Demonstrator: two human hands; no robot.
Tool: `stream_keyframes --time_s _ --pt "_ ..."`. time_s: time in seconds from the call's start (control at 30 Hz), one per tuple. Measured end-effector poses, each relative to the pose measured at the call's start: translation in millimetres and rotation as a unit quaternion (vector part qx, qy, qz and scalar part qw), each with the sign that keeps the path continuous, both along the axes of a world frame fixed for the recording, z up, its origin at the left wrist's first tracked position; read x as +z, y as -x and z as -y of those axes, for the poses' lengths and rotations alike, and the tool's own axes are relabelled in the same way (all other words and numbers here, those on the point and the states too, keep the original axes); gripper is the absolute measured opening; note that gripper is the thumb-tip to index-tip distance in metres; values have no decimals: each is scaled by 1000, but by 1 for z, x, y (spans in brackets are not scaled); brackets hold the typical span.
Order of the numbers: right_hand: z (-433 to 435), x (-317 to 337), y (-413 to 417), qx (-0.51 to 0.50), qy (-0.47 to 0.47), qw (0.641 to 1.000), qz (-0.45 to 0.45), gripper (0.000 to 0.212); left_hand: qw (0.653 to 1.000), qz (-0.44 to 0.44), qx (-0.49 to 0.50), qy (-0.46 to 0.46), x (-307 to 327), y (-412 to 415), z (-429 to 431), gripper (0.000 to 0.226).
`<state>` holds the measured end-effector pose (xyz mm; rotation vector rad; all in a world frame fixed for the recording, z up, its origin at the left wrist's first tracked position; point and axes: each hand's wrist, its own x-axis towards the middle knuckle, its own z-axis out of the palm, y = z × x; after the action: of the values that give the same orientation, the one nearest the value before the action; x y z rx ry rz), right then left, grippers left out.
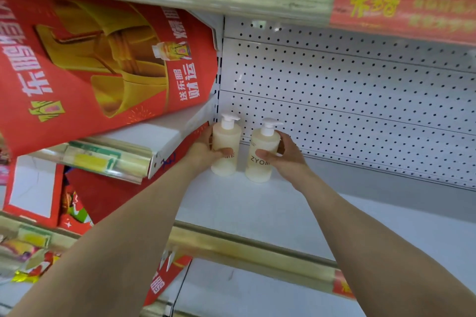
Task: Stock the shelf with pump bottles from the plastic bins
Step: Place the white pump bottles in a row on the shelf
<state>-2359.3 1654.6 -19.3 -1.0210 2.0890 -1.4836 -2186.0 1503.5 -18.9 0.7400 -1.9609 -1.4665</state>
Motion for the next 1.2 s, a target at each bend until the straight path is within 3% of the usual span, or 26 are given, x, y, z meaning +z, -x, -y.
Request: stream_keyframes --time_s 0.13,0.2,0.3,0.43,0.57,0.9,1.2 --pt "-17 11 -21 -39 -57 997 -47 92 997 28 60 38 6 -8 -21 90" --pt "-30 21 -36 -85 -64 992 -75 98 992 39 82 82 15 -16 -36 85" --pt "-51 42 -63 -130 -79 976 -157 88 982 57 55 169 35 -36 -59 55" --pt "-80 67 -113 -142 -115 947 -263 73 961 92 18 259 56 -80 -84 53" --pt "-101 85 -168 -144 -141 930 -308 65 920 129 72 362 74 -136 -100 51" --pt "-122 62 -273 -121 -183 927 -303 66 903 187 93 374 59 -236 -114 54" --pt "-120 -32 -294 -96 -258 931 -240 67 911 263 81 307 -38 -278 -106 56"
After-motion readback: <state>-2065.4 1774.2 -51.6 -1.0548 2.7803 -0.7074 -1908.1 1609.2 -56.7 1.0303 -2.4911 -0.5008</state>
